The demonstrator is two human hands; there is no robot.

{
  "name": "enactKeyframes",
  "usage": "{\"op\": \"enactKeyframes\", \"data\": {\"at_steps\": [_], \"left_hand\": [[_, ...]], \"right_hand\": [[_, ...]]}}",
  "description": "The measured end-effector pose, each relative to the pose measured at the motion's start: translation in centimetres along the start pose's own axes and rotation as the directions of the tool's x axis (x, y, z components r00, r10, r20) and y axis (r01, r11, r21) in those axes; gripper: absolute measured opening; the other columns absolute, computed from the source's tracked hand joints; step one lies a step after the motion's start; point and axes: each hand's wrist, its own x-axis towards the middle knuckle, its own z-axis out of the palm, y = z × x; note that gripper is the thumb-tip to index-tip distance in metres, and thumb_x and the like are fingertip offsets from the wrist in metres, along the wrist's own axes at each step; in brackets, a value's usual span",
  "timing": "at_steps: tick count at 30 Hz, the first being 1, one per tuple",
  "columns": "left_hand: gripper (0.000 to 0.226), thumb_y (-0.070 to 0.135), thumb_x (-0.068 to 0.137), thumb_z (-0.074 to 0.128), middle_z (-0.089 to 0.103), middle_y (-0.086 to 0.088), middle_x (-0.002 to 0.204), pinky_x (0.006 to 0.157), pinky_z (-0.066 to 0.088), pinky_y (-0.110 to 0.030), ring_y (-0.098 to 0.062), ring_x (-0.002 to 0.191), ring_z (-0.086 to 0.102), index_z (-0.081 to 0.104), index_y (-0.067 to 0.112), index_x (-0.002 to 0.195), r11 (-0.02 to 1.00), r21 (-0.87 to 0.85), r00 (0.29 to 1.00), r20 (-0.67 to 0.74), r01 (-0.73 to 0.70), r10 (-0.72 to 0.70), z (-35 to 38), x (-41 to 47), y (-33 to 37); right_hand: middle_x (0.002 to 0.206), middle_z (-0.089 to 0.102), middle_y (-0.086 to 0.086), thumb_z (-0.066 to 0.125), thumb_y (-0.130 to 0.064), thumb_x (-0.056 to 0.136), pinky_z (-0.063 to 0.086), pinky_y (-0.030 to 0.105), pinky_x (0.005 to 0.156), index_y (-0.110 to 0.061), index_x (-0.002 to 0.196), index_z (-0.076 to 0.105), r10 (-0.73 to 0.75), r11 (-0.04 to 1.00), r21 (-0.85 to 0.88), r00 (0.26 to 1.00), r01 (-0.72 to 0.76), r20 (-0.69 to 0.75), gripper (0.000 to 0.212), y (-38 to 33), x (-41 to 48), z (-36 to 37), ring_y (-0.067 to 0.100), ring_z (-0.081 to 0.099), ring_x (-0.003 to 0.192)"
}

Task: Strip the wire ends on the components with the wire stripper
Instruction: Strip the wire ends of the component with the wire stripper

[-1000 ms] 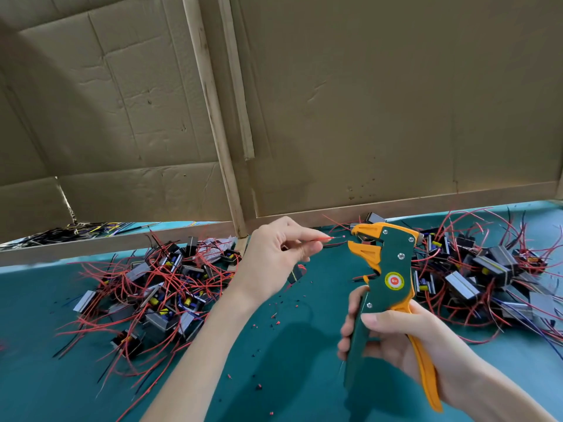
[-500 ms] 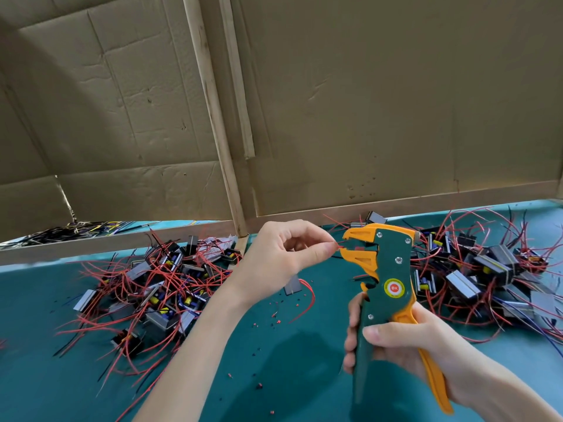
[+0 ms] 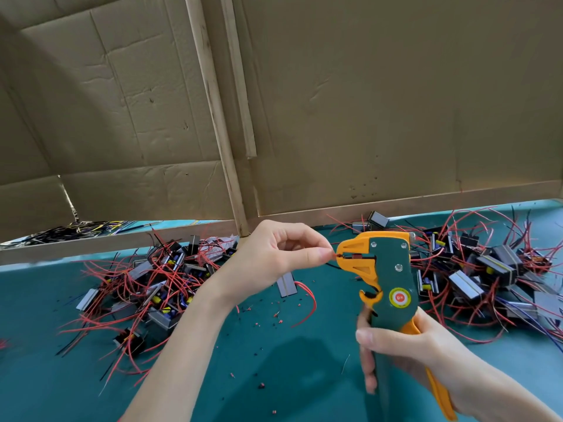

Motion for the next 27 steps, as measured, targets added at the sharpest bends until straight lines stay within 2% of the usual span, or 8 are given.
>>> {"op": "enactKeyframes", "data": {"at_steps": [4, 7, 9, 11, 16, 20, 22, 27], "left_hand": [[0.007, 0.009, 0.087, 0.068, 0.070, 0.006, 0.080, 0.074, 0.048, -0.014, -0.003, 0.076, 0.062, 0.072, 0.015, 0.085, 0.997, 0.053, 0.999, 0.004, 0.051, -0.052, 0.0, 0.2, -0.6], [0.004, 0.015, 0.089, 0.066, 0.070, 0.006, 0.077, 0.072, 0.046, -0.013, -0.003, 0.075, 0.062, 0.069, 0.015, 0.086, 0.990, 0.106, 0.995, 0.022, 0.090, -0.093, -0.1, 0.2, -1.1], [0.007, 0.019, 0.092, 0.063, 0.071, 0.004, 0.074, 0.069, 0.043, -0.013, -0.005, 0.072, 0.059, 0.065, 0.015, 0.087, 0.988, 0.125, 0.995, 0.007, 0.095, -0.097, -0.4, 0.1, -1.3], [0.007, 0.020, 0.092, 0.061, 0.071, 0.002, 0.073, 0.066, 0.041, -0.016, -0.009, 0.070, 0.056, 0.063, 0.016, 0.088, 0.990, 0.115, 0.996, -0.014, 0.086, -0.085, -0.6, 0.1, -1.4], [0.012, 0.020, 0.086, 0.063, 0.073, 0.000, 0.079, 0.065, 0.042, -0.008, 0.001, 0.065, 0.059, 0.064, 0.011, 0.095, 0.999, -0.045, 0.998, -0.066, 0.018, -0.021, -0.5, 0.1, -0.9], [0.012, 0.023, 0.080, 0.069, 0.074, -0.004, 0.079, 0.060, 0.041, -0.013, -0.002, 0.056, 0.051, 0.069, 0.015, 0.090, 0.983, -0.183, 0.995, -0.100, 0.000, -0.018, -0.1, 0.2, -0.6], [0.003, 0.021, 0.081, 0.072, 0.073, -0.003, 0.076, 0.059, 0.042, -0.013, -0.003, 0.059, 0.054, 0.072, 0.020, 0.085, 0.979, -0.206, 0.994, -0.107, 0.000, -0.023, 0.2, 0.3, -0.6], [0.008, 0.025, 0.079, 0.069, 0.068, 0.004, 0.067, 0.060, 0.042, -0.014, -0.009, 0.064, 0.054, 0.071, 0.029, 0.073, 0.987, -0.159, 0.993, -0.103, 0.038, -0.055, 1.0, 0.4, -0.5]], "right_hand": [[0.044, 0.046, 0.018, 0.081, -0.040, 0.052, 0.038, 0.026, 0.038, -0.009, 0.048, 0.049, -0.058, 0.996, -0.083, 0.978, 0.042, -0.200, 0.044, 0.9, 0.4, 1.4, 0.025, 0.044, 0.032], [0.053, 0.051, 0.021, 0.087, -0.034, 0.052, 0.046, 0.031, 0.044, -0.006, 0.057, 0.058, -0.014, 1.000, 0.002, 0.995, 0.014, -0.097, 0.041, 0.6, 0.5, 1.2, 0.028, 0.052, 0.040], [0.069, 0.058, 0.028, 0.093, -0.026, 0.050, 0.055, 0.043, 0.059, -0.004, 0.075, 0.067, -0.014, 0.985, 0.173, 1.000, 0.013, 0.007, 0.043, 0.2, 0.6, 0.6, 0.038, 0.061, 0.059], [0.078, 0.060, 0.029, 0.095, -0.022, 0.051, 0.055, 0.047, 0.069, -0.003, 0.085, 0.069, -0.043, 0.973, 0.228, 0.998, 0.032, 0.042, 0.047, 0.1, 0.8, 0.0, 0.043, 0.063, 0.071], [0.079, 0.061, 0.029, 0.094, -0.022, 0.053, 0.054, 0.051, 0.072, -0.003, 0.087, 0.068, -0.064, 0.975, 0.216, 0.998, 0.061, 0.010, 0.047, 0.0, 1.0, -0.8, 0.044, 0.064, 0.072], [0.077, 0.061, 0.029, 0.094, -0.020, 0.051, 0.055, 0.049, 0.069, -0.002, 0.084, 0.069, -0.056, 0.976, 0.212, 0.998, 0.049, 0.027, 0.045, -0.1, 1.0, -0.6, 0.044, 0.064, 0.070], [0.076, 0.061, 0.029, 0.094, -0.021, 0.051, 0.055, 0.050, 0.069, -0.003, 0.083, 0.070, -0.051, 0.978, 0.203, 0.997, 0.040, 0.049, 0.044, -0.1, 1.0, -0.4, 0.043, 0.064, 0.069], [0.080, 0.063, 0.026, 0.089, -0.021, 0.064, 0.053, 0.052, 0.075, -0.004, 0.088, 0.068, -0.049, 0.987, 0.159, 0.991, 0.029, 0.125, 0.036, -0.2, 0.8, -0.3, 0.042, 0.065, 0.073]]}}
